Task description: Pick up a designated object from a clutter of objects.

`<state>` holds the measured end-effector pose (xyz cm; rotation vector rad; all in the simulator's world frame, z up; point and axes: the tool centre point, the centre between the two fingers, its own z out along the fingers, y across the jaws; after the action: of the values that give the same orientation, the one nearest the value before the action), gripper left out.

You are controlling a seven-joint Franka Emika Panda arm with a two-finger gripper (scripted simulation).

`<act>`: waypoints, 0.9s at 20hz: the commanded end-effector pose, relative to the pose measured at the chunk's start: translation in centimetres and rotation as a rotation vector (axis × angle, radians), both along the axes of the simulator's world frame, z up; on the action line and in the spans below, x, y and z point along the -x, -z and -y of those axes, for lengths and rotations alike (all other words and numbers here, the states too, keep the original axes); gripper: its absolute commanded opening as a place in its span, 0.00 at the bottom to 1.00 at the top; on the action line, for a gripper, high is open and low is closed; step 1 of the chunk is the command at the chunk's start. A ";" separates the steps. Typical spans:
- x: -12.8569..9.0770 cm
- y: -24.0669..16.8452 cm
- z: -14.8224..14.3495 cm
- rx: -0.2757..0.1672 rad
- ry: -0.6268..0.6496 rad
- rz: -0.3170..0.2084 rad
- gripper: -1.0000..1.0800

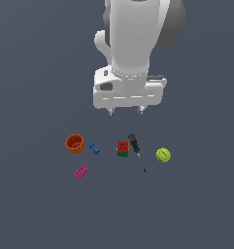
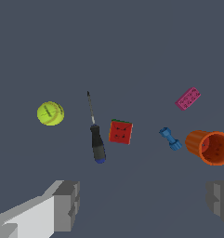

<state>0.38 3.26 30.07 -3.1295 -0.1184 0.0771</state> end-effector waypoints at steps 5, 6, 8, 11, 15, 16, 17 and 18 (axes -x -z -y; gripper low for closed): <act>-1.8 1.9 1.5 -0.008 0.077 0.002 0.96; -2.2 2.3 1.8 -0.010 0.095 0.003 0.96; -3.0 3.3 2.6 -0.013 0.134 0.004 0.96; -4.4 5.2 4.1 -0.017 0.204 0.007 0.96; -6.4 8.4 6.7 -0.019 0.318 0.012 0.96; -6.9 9.3 7.4 -0.019 0.347 0.013 0.96; -7.3 10.2 8.1 -0.018 0.377 0.015 0.96; -7.8 11.1 8.9 -0.017 0.406 0.016 0.96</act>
<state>7.49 -4.47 20.37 -3.0744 0.4404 0.0504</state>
